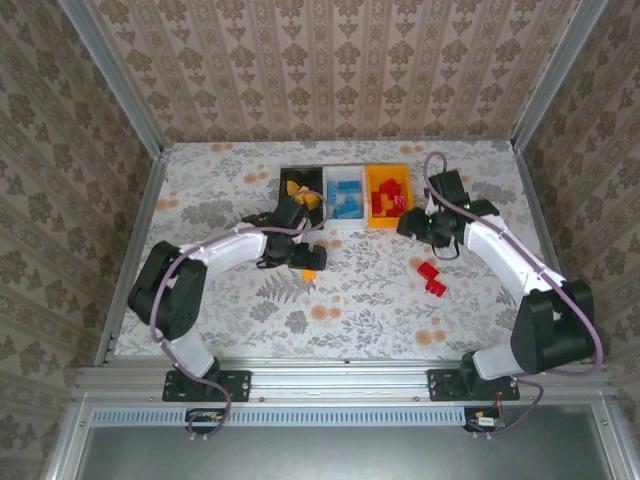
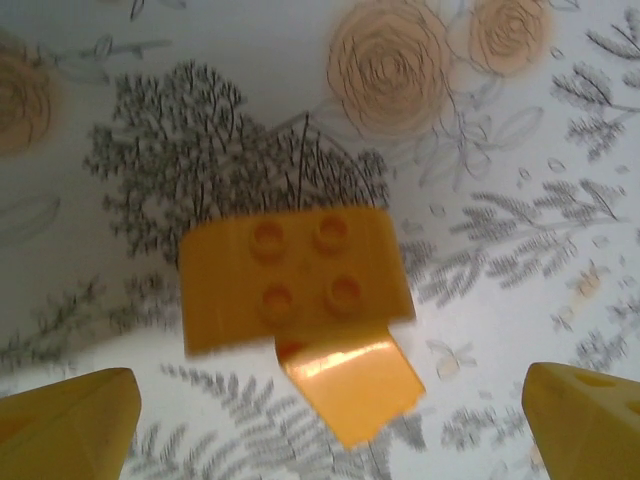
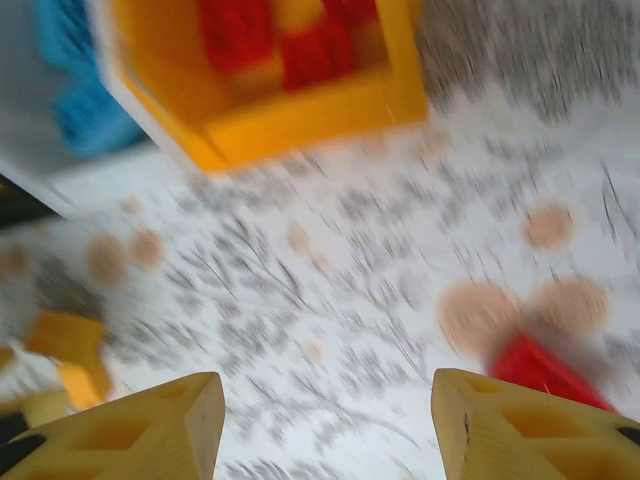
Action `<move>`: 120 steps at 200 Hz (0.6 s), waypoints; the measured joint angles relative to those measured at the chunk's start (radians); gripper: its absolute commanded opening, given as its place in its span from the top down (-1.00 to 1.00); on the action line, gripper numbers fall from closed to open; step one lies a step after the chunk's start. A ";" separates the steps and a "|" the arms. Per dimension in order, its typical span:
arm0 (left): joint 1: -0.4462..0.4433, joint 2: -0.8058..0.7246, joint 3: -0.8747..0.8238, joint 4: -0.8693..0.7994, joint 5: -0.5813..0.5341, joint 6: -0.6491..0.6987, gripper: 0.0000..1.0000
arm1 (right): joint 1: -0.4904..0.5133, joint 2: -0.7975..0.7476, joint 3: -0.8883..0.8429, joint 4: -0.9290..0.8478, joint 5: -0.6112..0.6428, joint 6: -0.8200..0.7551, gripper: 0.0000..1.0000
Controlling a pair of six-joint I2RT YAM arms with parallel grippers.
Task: Sort the legos into containers by color
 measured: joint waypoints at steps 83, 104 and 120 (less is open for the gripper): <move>-0.009 0.144 0.148 -0.101 -0.040 0.056 -0.82 | -0.066 -0.158 -0.140 -0.013 0.012 -0.021 -0.21; -0.013 0.144 0.148 -0.127 -0.046 0.061 -0.71 | -0.072 -0.147 -0.143 -0.012 0.014 -0.021 -0.21; -0.013 0.145 0.148 -0.142 -0.051 0.065 -0.56 | -0.072 -0.122 -0.143 -0.019 0.026 -0.021 -0.23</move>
